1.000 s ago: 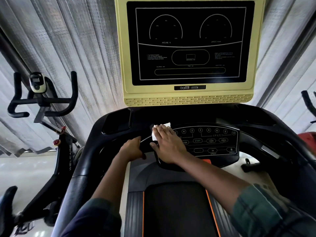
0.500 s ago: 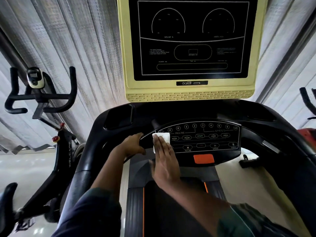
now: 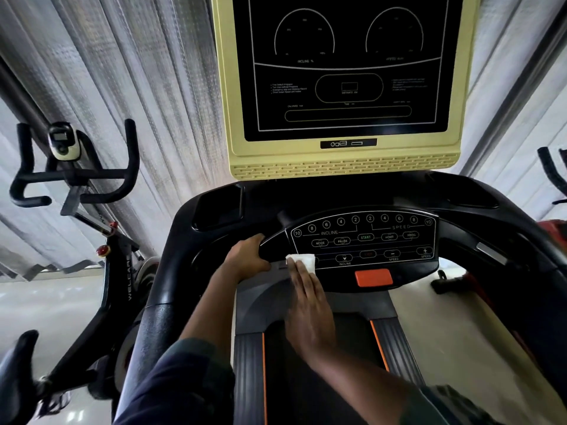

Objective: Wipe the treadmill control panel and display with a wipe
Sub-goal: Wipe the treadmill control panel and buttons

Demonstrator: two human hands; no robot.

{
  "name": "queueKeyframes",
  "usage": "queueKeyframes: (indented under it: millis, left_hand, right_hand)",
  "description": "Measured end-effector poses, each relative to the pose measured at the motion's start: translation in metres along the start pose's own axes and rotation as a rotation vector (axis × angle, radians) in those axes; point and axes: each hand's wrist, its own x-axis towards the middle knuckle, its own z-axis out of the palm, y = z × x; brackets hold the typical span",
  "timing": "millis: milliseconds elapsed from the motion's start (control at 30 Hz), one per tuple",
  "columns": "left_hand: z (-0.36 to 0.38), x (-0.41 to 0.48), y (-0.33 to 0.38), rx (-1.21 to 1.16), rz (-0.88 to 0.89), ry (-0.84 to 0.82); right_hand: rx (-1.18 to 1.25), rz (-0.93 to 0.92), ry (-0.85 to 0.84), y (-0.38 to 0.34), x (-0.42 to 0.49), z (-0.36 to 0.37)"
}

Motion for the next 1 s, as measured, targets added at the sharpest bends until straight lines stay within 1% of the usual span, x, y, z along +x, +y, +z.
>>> queueKeyframes:
  millis: [133,200,333,433,500,600,667,767,867,1000]
  left_hand:
    - [0.001,0.0,0.0,-0.003,0.004,0.013]
    - [0.001,-0.001,0.0,-0.002,0.002,0.022]
    - [0.001,-0.003,0.003,-0.007,-0.02,0.033]
    - [0.003,-0.003,0.003,-0.011,-0.026,0.041]
    - [0.003,-0.004,0.003,-0.016,-0.035,0.045]
    - [0.003,-0.004,0.005,-0.011,-0.053,0.051]
    - [0.003,-0.005,0.007,0.001,-0.072,0.065]
    - [0.004,-0.006,0.008,0.006,-0.083,0.082]
    - [0.004,-0.007,0.009,0.001,-0.075,0.072]
    - [0.005,-0.007,0.008,0.014,-0.07,0.087]
  right_hand:
    - [0.145,-0.026,-0.042,0.013,-0.021,0.01]
    - [0.179,0.014,-0.012,0.01,-0.011,0.006]
    - [0.209,0.082,0.019,0.005,0.003,0.0]
    - [0.208,0.098,0.031,0.011,-0.018,0.007]
    - [0.211,0.17,0.038,0.022,-0.025,0.008]
    - [0.229,0.379,0.045,0.031,-0.016,-0.004]
    - [0.271,0.469,0.048,0.022,-0.005,-0.011]
    - [0.311,0.479,0.039,0.003,-0.003,-0.011]
    - [0.256,0.478,0.031,0.016,-0.004,-0.006]
    - [0.251,0.654,0.029,0.055,0.013,-0.009]
